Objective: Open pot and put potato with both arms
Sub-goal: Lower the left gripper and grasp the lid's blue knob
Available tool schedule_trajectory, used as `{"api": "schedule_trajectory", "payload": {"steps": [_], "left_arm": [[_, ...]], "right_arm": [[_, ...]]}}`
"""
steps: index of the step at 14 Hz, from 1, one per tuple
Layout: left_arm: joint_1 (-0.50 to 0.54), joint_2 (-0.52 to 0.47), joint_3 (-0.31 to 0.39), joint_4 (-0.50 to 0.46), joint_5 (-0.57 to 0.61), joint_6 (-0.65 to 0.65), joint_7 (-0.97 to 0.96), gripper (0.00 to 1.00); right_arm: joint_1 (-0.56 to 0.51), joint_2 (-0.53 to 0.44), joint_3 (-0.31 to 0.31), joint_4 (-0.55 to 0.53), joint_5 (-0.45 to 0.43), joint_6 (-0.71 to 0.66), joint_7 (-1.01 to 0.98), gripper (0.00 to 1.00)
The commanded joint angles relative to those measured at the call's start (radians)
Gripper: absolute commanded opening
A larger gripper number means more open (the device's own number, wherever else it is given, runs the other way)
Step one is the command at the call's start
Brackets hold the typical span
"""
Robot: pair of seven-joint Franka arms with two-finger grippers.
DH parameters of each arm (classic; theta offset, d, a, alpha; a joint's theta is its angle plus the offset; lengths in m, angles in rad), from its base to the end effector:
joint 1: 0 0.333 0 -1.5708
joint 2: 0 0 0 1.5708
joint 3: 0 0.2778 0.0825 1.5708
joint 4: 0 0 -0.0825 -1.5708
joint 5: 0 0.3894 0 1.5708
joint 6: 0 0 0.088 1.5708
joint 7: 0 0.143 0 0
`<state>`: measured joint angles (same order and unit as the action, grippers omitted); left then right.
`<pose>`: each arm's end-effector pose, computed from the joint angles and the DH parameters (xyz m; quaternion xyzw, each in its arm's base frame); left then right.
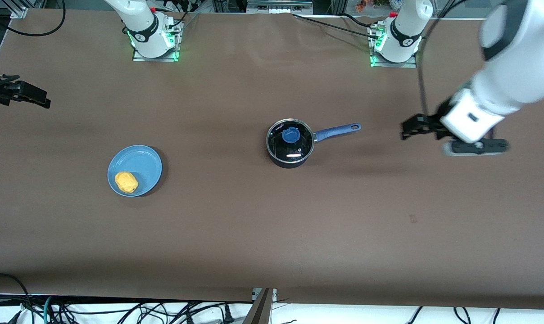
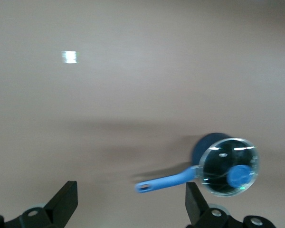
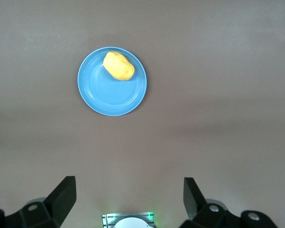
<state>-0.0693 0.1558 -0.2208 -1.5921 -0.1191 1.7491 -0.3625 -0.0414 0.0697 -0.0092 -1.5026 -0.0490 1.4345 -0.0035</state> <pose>0.5823 -0.1829 0.4679 0.9960 0.0478 -0.0220 0.0723 0.5576 -0.0356 0.5328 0.9970 -0.0251 -0.0695 0.0229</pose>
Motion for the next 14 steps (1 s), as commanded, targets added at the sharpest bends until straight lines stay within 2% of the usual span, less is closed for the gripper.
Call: {"api": "schedule_trajectory", "payload": {"steps": [1, 4, 6, 11, 14], "left_arm": [[-0.059, 0.052, -0.070, -0.048, 0.003, 0.142, -0.146, 1.00], [-0.173, 0.169, -0.086, -0.046, 0.018, 0.303, -0.278, 1.00], [-0.236, 0.226, -0.086, -0.045, 0.097, 0.369, -0.382, 1.00], [-0.314, 0.321, -0.086, -0.045, 0.180, 0.372, -0.438, 1.00], [-0.339, 0.335, -0.086, -0.052, 0.182, 0.369, -0.464, 1.00]], "right_arm": [[-0.002, 0.021, 0.006, 0.022, -0.005, 0.007, 0.013, 1.00], [0.000, 0.031, 0.008, 0.024, 0.000, 0.043, 0.013, 1.00], [0.002, 0.033, 0.011, 0.024, 0.001, 0.052, 0.013, 1.00], [0.003, 0.036, 0.012, 0.024, -0.003, 0.058, 0.010, 1.00], [0.003, 0.036, 0.012, 0.024, -0.003, 0.056, 0.010, 1.00]]}}
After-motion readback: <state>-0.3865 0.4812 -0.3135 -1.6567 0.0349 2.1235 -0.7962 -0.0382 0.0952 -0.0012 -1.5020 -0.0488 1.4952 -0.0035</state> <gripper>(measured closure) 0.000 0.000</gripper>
